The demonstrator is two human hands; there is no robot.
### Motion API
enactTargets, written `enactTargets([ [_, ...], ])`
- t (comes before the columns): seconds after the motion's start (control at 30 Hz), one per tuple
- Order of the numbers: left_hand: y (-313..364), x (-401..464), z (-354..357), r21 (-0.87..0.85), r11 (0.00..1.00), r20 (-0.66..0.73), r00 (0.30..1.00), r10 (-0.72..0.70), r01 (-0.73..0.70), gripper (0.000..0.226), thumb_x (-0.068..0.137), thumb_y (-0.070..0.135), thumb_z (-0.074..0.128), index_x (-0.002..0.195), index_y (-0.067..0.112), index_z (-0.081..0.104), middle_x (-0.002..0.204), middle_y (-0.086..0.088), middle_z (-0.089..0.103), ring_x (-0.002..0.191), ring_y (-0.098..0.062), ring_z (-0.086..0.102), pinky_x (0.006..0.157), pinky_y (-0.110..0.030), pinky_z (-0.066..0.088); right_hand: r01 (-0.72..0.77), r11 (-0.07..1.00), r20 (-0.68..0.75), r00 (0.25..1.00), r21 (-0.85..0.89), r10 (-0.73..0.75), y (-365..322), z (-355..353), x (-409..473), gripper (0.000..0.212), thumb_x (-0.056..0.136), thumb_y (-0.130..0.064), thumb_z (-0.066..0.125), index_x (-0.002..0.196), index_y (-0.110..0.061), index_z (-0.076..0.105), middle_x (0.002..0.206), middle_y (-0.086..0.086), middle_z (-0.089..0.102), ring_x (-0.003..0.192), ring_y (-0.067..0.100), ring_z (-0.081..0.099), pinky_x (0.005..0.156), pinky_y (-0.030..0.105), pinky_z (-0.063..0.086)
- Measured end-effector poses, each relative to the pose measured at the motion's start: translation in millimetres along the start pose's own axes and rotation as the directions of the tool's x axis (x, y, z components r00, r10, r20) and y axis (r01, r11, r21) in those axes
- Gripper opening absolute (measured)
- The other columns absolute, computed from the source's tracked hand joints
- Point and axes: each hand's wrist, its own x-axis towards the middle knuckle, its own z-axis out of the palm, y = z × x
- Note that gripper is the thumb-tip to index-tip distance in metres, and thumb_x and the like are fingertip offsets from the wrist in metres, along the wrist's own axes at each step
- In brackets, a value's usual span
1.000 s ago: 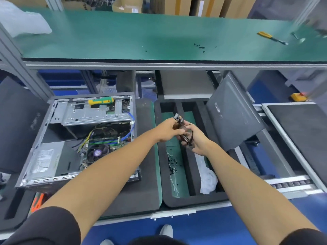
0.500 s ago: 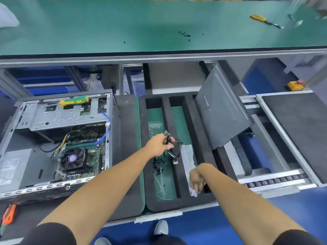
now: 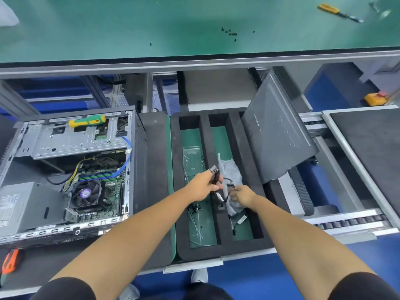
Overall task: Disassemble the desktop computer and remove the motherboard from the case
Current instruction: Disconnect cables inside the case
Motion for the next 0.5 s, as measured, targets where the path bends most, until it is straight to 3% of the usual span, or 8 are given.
enactTargets([
  [0.03,1,0,5,0.024,1.000,0.011,1.000,0.012,-0.012,0.024,0.095,0.001,0.063,0.102,0.022,0.052,0.104,0.000,0.070,0.098,-0.007,0.070,0.092,-0.025,0.051,-0.011,0.998,0.010,1.000,0.060,0.011,0,-2,3,0.030,0.107,-0.005,0.033,0.089,-0.005,0.057,0.071,0.006,0.047,0.060,0.018,0.042,0.059,0.023,0.041],
  [0.17,6,-3,32,0.169,0.985,0.006,0.999,0.036,-0.037,0.043,0.093,0.018,0.071,0.127,0.021,0.045,0.103,0.007,0.066,0.095,-0.014,0.063,0.081,-0.025,0.042,-0.019,0.999,0.083,0.996,-0.037,0.022,-9,-15,-6,0.034,0.106,-0.028,0.030,0.103,-0.014,0.061,0.086,0.005,0.063,0.071,0.018,0.056,0.066,0.030,0.044],
  [0.3,9,-2,61,0.304,0.951,0.066,0.997,0.037,-0.056,0.034,0.094,0.025,0.070,0.121,0.017,0.051,0.093,-0.005,0.070,0.084,-0.023,0.066,0.076,-0.038,0.052,-0.051,0.997,0.180,0.982,-0.058,0.061,-24,-34,-6,0.046,0.106,-0.040,0.028,0.121,-0.008,0.057,0.090,0.014,0.070,0.069,0.024,0.059,0.065,0.034,0.049],
  [0.4,8,-1,79,0.491,0.868,0.169,0.986,-0.012,-0.074,0.031,0.096,0.033,0.067,0.104,0.004,0.059,0.098,-0.016,0.069,0.092,-0.034,0.066,0.081,-0.042,0.053,-0.040,0.981,0.196,0.978,-0.188,0.078,-29,-39,-1,0.045,0.104,-0.038,0.033,0.133,-0.012,0.054,0.122,0.014,0.066,0.106,0.029,0.064,0.101,0.043,0.045],
  [0.43,9,-1,86,0.537,0.839,0.195,0.981,-0.023,-0.087,0.033,0.097,0.033,0.066,0.109,0.003,0.060,0.104,-0.017,0.069,0.097,-0.036,0.065,0.083,-0.043,0.053,-0.031,0.975,0.190,0.979,-0.220,0.074,-29,-40,1,0.044,0.103,-0.037,0.035,0.135,-0.013,0.053,0.130,0.015,0.063,0.119,0.030,0.061,0.111,0.044,0.041],
  [0.5,11,-1,99,0.650,0.750,0.218,0.976,-0.025,-0.126,0.040,0.100,0.032,0.062,0.130,0.008,0.054,0.117,-0.016,0.067,0.110,-0.038,0.062,0.092,-0.045,0.049,-0.013,0.960,0.170,0.983,-0.280,0.062,-29,-39,3,0.044,0.102,-0.032,0.043,0.141,-0.013,0.049,0.136,0.014,0.060,0.129,0.030,0.056,0.116,0.046,0.039],
])
